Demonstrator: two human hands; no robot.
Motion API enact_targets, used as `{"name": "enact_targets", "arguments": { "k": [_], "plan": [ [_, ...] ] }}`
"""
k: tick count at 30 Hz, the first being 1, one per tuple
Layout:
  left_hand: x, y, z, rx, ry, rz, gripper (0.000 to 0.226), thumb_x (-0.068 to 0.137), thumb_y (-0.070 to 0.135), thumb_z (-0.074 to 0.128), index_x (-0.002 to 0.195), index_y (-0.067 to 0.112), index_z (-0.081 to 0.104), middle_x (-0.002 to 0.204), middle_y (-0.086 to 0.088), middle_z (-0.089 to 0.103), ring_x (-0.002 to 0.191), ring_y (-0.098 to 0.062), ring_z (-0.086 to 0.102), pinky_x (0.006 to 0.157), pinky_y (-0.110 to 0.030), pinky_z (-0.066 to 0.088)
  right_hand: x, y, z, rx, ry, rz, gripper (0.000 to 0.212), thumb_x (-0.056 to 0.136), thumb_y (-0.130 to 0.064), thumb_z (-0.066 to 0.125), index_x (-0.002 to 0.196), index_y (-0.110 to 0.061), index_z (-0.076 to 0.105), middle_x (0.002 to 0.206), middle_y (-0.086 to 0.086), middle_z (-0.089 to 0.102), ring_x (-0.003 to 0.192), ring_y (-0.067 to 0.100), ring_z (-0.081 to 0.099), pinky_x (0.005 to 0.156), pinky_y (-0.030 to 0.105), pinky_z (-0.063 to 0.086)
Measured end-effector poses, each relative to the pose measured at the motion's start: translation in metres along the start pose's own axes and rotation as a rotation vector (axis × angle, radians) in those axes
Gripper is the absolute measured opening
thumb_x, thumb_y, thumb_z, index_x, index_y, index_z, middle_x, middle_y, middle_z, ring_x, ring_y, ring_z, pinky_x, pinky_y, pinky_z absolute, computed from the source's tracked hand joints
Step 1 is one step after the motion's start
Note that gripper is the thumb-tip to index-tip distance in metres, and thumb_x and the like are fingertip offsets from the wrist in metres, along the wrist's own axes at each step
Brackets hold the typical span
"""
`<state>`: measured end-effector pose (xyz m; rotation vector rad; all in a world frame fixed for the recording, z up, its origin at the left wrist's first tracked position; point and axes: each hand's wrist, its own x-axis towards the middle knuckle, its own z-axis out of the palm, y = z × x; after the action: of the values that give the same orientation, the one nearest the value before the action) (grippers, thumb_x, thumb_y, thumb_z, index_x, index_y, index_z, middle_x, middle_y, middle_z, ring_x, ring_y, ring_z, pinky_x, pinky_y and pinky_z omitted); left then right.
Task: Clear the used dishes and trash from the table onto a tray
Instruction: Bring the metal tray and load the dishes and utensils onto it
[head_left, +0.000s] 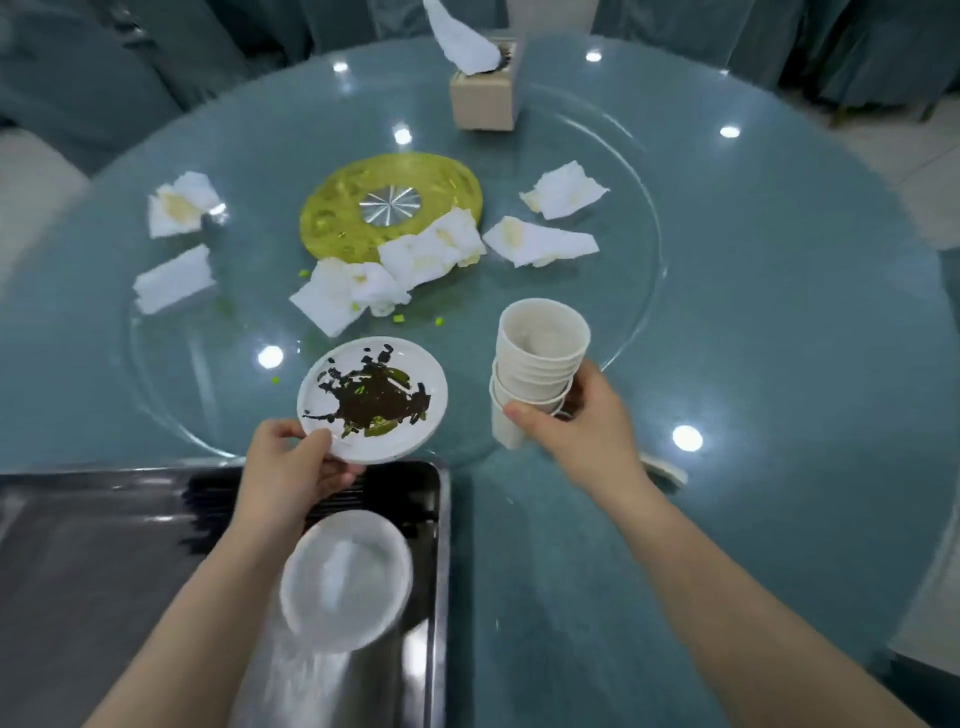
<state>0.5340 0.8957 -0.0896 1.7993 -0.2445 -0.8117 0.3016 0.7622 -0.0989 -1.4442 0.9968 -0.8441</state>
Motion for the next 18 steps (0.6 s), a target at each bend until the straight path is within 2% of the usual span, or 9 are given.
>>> {"name": "enact_targets", "arguments": {
  "k": [3, 7, 9, 12, 15, 18],
  "plan": [
    [-0.016, -0.006, -0.057, -0.040, 0.049, 0.029, 0.004, 0.093, 0.006, 0.048, 0.096, 0.009, 0.047, 0.082, -0.019, 0.068, 0.055, -0.020, 0.069, 0.046, -0.021, 0.052, -0.020, -0.013, 0.044, -0.019, -0.081, 0.007, 0.044, 0.060, -0.034, 0.083, 0.096, -0.040, 0.058, 0.092, -0.030, 0.068, 0.087, -0.007, 0.064, 0.072, 0.012, 0.049],
    [-0.034, -0.031, -0.128, -0.107, 0.143, 0.004, 0.023, 0.092, 0.002, 0.046, 0.115, 0.008, 0.046, 0.087, -0.020, 0.067, 0.060, -0.026, 0.067, 0.046, -0.022, 0.052, -0.044, -0.025, 0.089, -0.035, -0.161, 0.018, 0.049, 0.055, -0.044, 0.079, 0.099, -0.038, 0.058, 0.094, -0.032, 0.067, 0.090, -0.008, 0.063, 0.071, 0.008, 0.046],
    [-0.041, -0.052, -0.159, -0.079, 0.200, -0.035, 0.033, 0.090, 0.001, 0.044, 0.122, 0.010, 0.043, 0.091, -0.022, 0.066, 0.063, -0.029, 0.064, 0.045, -0.024, 0.052, -0.053, -0.029, 0.106, -0.045, -0.184, 0.019, 0.046, 0.057, -0.042, 0.078, 0.098, -0.036, 0.059, 0.094, -0.032, 0.067, 0.088, -0.009, 0.063, 0.069, 0.006, 0.045],
    [-0.046, -0.085, -0.190, -0.025, 0.248, -0.118, 0.035, 0.091, 0.001, 0.044, 0.124, 0.012, 0.042, 0.088, -0.021, 0.066, 0.058, -0.025, 0.060, 0.044, -0.025, 0.051, -0.062, -0.031, 0.126, -0.085, -0.204, 0.018, 0.043, 0.060, -0.035, 0.081, 0.097, -0.035, 0.059, 0.092, -0.031, 0.068, 0.084, -0.009, 0.064, 0.067, 0.007, 0.046],
    [-0.049, -0.108, -0.203, 0.060, 0.212, -0.203, 0.036, 0.091, 0.001, 0.047, 0.124, 0.014, 0.042, 0.084, -0.020, 0.067, 0.053, -0.024, 0.061, 0.048, -0.031, 0.053, -0.071, -0.030, 0.144, -0.126, -0.163, 0.046, 0.048, 0.057, -0.042, 0.081, 0.099, -0.036, 0.058, 0.094, -0.020, 0.070, 0.087, -0.001, 0.066, 0.076, 0.025, 0.052],
    [-0.050, -0.117, -0.208, 0.072, 0.116, -0.259, 0.033, 0.092, 0.003, 0.050, 0.121, 0.018, 0.044, 0.091, -0.024, 0.068, 0.059, -0.029, 0.065, 0.046, -0.029, 0.053, -0.079, -0.035, 0.156, -0.243, -0.073, 0.026, 0.052, 0.049, -0.059, 0.074, 0.093, -0.042, 0.053, 0.090, -0.026, 0.066, 0.082, -0.010, 0.061, 0.069, 0.020, 0.047]
  ]
}}
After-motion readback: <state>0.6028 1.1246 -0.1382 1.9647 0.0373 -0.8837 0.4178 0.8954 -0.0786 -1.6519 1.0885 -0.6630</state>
